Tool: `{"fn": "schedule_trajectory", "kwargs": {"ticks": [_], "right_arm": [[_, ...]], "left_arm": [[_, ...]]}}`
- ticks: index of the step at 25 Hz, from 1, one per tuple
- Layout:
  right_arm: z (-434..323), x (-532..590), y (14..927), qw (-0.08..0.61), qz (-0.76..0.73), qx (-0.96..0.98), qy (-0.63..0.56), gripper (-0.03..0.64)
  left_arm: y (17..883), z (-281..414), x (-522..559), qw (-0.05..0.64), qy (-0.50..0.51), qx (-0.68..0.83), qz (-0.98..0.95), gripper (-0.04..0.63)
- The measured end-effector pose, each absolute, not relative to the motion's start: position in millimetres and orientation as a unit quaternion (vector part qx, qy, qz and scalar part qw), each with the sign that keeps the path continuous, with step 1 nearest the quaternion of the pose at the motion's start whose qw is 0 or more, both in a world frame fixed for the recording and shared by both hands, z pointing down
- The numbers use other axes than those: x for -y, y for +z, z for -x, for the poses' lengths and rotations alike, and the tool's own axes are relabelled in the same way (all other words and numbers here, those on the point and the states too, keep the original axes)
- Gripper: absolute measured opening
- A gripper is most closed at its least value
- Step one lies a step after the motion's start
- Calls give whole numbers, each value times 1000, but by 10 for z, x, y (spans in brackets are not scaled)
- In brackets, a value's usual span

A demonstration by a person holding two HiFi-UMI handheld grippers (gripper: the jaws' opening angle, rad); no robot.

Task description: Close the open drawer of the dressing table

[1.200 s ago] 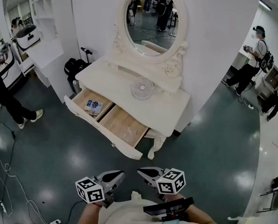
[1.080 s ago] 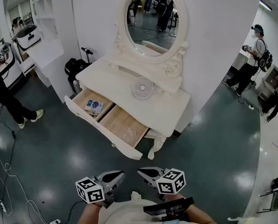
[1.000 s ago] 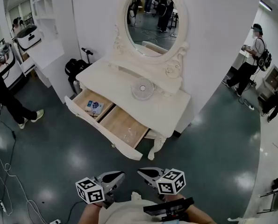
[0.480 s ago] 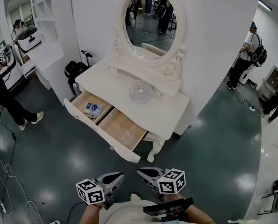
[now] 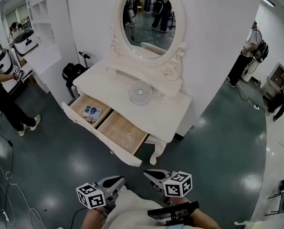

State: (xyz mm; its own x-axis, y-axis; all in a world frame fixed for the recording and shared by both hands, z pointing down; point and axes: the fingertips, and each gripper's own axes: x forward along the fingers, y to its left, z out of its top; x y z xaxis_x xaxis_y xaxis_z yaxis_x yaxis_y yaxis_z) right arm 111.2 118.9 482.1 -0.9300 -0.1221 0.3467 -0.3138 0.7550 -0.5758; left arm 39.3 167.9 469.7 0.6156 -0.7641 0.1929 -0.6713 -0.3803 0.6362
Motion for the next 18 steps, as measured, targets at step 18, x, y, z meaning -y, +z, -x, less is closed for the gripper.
{"fn": "schedule_trajectory", "kwargs": {"ticks": [18], "right_arm": [[-459,-284,4738,143,-156,918,335,17]], "left_arm": [[4777,400,-773,350,-49,416,-838,11]]}}
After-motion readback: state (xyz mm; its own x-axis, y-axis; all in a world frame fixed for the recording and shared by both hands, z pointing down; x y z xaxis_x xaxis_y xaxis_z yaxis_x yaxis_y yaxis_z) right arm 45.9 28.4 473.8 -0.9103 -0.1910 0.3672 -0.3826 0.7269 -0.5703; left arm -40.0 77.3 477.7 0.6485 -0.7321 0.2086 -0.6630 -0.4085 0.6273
